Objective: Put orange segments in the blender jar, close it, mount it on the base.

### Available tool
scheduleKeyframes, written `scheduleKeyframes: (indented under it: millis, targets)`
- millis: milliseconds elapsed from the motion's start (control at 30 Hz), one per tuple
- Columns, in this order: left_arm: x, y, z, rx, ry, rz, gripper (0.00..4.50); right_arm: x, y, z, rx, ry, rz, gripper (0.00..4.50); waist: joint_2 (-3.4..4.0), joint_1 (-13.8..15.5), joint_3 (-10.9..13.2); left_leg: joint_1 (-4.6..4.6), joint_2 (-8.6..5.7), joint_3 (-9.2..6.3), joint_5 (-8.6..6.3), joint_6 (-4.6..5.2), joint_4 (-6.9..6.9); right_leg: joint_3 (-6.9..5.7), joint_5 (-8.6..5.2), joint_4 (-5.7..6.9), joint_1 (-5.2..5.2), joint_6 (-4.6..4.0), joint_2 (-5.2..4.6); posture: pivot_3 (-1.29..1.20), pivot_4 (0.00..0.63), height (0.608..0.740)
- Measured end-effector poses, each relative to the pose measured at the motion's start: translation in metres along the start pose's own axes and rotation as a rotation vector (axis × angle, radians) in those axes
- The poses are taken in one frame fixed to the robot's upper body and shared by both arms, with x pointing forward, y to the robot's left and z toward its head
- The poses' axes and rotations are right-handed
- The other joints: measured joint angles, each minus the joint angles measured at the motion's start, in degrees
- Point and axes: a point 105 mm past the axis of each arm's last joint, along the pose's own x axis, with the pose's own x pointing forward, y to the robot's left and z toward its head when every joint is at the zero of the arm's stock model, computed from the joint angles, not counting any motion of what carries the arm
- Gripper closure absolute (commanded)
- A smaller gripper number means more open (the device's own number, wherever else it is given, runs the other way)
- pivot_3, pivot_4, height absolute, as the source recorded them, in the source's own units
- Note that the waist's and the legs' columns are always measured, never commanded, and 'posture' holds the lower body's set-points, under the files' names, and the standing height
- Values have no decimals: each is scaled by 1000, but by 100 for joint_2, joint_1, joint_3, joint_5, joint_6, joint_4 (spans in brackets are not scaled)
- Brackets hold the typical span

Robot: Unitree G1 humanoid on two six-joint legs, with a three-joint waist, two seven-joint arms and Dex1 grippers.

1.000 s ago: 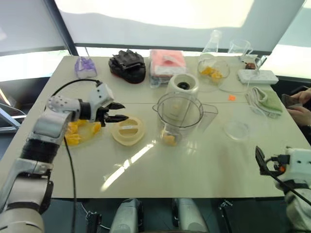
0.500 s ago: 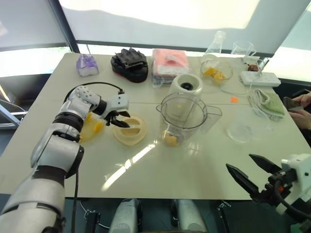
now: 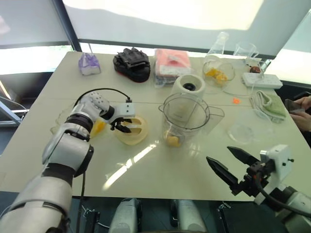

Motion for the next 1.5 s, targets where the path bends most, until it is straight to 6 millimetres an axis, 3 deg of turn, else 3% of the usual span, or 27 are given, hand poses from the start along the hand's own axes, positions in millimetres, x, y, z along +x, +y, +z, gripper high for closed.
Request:
scheduleKeyframes:
  millis: [133,233,333,733,833,967,1133,1300,1400,1500]
  targets:
    - [3,1,-1,-12,20,16,2039,4,2,1,-2,-7,8,26,1,3,-4,7,3,-1,0,0,0,-1,-1,7,2,-1,4,0,150,740]
    - [7,2,0,-16,30,24,2946,8,3,5,-11,-31,12,0,0,6,-11,18,3,-1,0,0,3,-1,0,8,16,-1,3,0,150,740]
    - [9,1,1,-16,28,20,4265,9,3,7,-18,-38,6,0,1,16,-18,27,3,-6,1,0,11,-3,0,9,30,-3,2,0,150,740]
    - [9,7,6,-108,-55,78,4263,14,2,9,-33,-40,17,0,7,10,-44,14,6,-11,1,0,40,-9,3,15,31,-6,-1,0,150,740]
    - [-15,27,34,-149,-208,136,4263,15,-5,6,-25,-34,3,0,-22,14,-27,-16,6,-16,0,0,45,-13,5,15,8,-5,0,0,150,740]
    - [-78,65,79,-21,-297,296,4263,18,-14,1,-11,-33,-24,0,-23,-2,-26,-24,2,-8,-14,24,45,-11,5,8,2,-3,-2,0,150,740]
    - [-127,81,118,70,-366,384,4263,25,-30,-10,-15,-5,-70,0,-25,0,-24,-27,1,-5,-18,31,45,-12,3,4,0,-1,-1,0,150,740]
    - [-159,75,179,151,-491,300,4263,34,-31,-14,-20,-8,-54,0,-26,21,-24,-35,-1,-7,-18,31,55,-14,-1,4,2,0,1,0,150,740]
    - [-157,54,220,221,-577,126,4263,38,-37,-13,-18,-28,-77,0,-24,7,-25,-44,-3,-8,-18,31,67,-13,-1,1,1,0,0,0,150,740]
    - [-147,33,246,290,-638,-35,4263,41,-45,-13,-38,-33,-112,0,-20,-8,-24,-47,-2,-8,-18,32,72,-8,-1,3,-3,-1,0,0,150,740]
